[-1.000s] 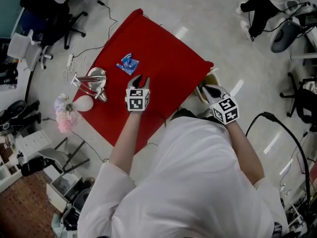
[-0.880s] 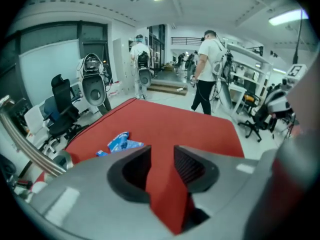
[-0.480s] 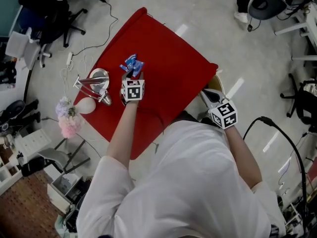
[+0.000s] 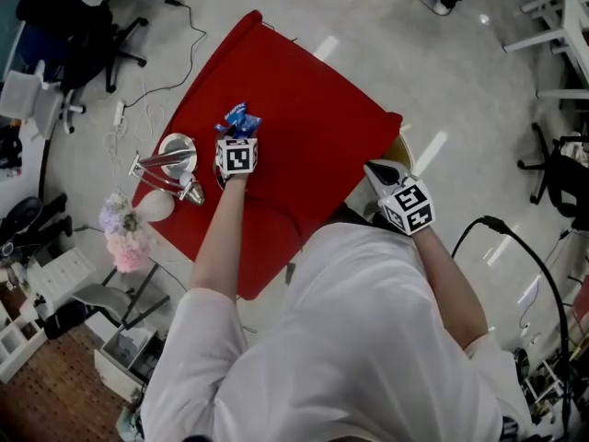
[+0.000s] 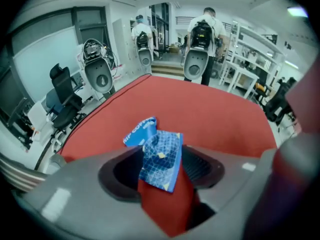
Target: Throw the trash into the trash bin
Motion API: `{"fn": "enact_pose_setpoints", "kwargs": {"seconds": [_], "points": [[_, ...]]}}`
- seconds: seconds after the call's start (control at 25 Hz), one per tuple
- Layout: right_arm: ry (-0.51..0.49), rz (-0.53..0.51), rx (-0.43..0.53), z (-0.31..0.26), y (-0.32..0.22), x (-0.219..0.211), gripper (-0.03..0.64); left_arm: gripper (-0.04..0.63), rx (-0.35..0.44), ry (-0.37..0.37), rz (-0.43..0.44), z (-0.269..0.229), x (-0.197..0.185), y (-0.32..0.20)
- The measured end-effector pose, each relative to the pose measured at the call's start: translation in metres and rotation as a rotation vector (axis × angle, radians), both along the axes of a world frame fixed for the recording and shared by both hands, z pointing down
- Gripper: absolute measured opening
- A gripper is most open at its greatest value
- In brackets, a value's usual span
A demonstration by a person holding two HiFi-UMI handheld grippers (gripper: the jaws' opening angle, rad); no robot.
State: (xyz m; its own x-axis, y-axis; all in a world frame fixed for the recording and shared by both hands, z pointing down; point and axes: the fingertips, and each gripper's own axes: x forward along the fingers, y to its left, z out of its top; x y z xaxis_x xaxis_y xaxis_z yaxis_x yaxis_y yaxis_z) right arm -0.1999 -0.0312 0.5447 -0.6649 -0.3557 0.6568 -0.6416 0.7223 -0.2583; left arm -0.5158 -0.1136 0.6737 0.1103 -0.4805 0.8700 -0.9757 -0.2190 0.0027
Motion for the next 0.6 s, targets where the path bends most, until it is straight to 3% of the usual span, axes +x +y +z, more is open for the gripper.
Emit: {"fn": "enact_pose_setpoints", "kwargs": {"seconds": [0.24,0.48,0.6], "points": [[0.003,-0.020,-0.011,0.003,0.002,-0.013,0.000,0.261,-0.018,0.022,-0.012,0.009,-0.014,-0.013],[0.009,-0.022,-0.021,0.006,0.004,-0.013,0.000,0.142,-0.026,0.066,-0.008,0.005,-0.009,-0.015],[0.009,-0.018,-0.019,0.007,0.007,-0.011,0.000,0.117,-0.031,0.064,-0.016,0.004,-0.007,-0.009]]}}
